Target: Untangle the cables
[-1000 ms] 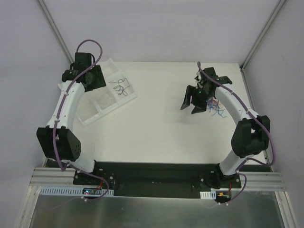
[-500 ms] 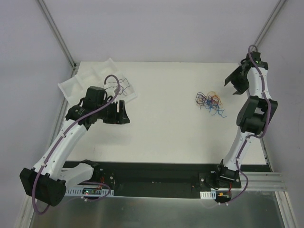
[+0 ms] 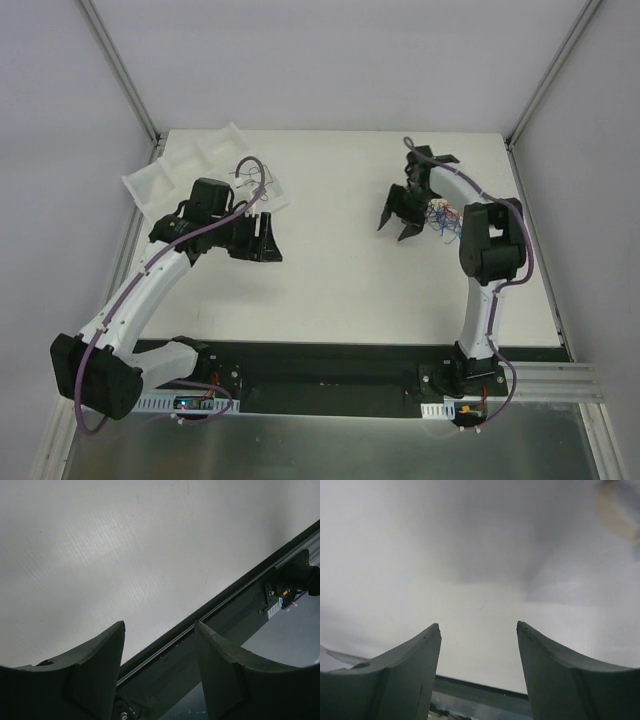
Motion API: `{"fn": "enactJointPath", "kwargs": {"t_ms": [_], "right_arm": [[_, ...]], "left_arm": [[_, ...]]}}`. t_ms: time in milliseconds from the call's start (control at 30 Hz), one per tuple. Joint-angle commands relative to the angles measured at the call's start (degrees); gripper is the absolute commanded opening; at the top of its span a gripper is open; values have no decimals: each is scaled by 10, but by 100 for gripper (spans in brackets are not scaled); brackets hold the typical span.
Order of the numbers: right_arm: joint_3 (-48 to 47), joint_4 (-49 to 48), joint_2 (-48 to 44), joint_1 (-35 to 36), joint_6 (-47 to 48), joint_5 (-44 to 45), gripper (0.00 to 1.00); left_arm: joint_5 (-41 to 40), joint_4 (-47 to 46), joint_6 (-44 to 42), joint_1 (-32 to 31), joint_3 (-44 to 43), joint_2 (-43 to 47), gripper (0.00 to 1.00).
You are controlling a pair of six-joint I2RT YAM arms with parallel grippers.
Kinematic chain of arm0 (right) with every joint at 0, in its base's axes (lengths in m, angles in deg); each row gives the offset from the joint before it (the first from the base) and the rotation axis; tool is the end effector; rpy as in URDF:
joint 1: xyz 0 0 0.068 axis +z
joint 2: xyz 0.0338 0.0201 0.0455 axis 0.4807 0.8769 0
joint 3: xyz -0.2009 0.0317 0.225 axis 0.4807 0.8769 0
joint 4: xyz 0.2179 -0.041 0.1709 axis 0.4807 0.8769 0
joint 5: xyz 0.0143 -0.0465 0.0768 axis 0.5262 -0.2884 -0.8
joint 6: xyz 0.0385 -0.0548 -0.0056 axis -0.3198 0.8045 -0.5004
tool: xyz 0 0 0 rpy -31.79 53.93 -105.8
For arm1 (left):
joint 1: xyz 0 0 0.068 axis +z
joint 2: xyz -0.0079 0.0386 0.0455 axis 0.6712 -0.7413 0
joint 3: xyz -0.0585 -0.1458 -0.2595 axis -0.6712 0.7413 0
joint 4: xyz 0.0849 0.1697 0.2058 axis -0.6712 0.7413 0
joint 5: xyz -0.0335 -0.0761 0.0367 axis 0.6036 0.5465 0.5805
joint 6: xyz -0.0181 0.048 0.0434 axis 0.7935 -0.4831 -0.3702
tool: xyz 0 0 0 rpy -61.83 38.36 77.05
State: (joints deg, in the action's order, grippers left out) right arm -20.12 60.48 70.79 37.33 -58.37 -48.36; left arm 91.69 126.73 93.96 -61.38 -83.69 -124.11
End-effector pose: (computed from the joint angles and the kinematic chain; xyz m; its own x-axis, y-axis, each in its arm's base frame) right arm 0.4620 0.0838 0.1925 -0.9746 0.1039 -0.1984 0.0385 0.9505 0.3084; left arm 0.2208 -0.1043 0.3376 -0.7558 0.0488 -0.6530 0.4657 0.7411 -0.4836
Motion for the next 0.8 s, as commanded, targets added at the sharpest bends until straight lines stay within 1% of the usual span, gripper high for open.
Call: {"fn": "enactJointPath", "kwargs": {"t_ms": [0, 67, 133, 167, 233, 333, 400, 500, 533, 600, 633, 700, 767], "right_arm": [[54, 3, -100, 95, -12, -56, 65], [64, 13, -127, 131, -2, -72, 65], [71, 31, -164, 142, 11, -42, 66], [84, 32, -189, 136, 12, -21, 67], [110, 29, -234, 101, 9, 0, 68], [142, 34, -257, 7, -20, 27, 68], [160, 22, -254, -53, -40, 31, 68], [158, 25, -232, -117, -24, 77, 67], [144, 36, -221, -128, -12, 110, 67], [125, 45, -200, -145, 21, 145, 66], [117, 45, -187, -150, 40, 145, 66], [102, 44, -167, -155, 65, 175, 65], [93, 36, -150, -156, 78, 192, 63]], "left_arm": [[40, -39, -17, -11, -36, -38, 56], [49, -51, -10, -20, -40, -60, 56], [55, -57, -5, -27, -50, -80, 56], [59, -57, -4, -31, -55, -88, 56], [53, -57, -3, -42, -64, -98, 56], [43, -56, 3, -48, -82, -106, 56], [38, -61, 12, -49, -85, -105, 57], [29, -62, 21, -50, -85, -112, 58], [29, -61, 25, -50, -85, -108, 58], [21, -60, 32, -51, -78, -92, 59], [17, -61, 32, -51, -74, -83, 59], [4, -56, 31, -51, -66, -67, 60], [-5, -49, 31, -51, -58, -52, 61]]}}
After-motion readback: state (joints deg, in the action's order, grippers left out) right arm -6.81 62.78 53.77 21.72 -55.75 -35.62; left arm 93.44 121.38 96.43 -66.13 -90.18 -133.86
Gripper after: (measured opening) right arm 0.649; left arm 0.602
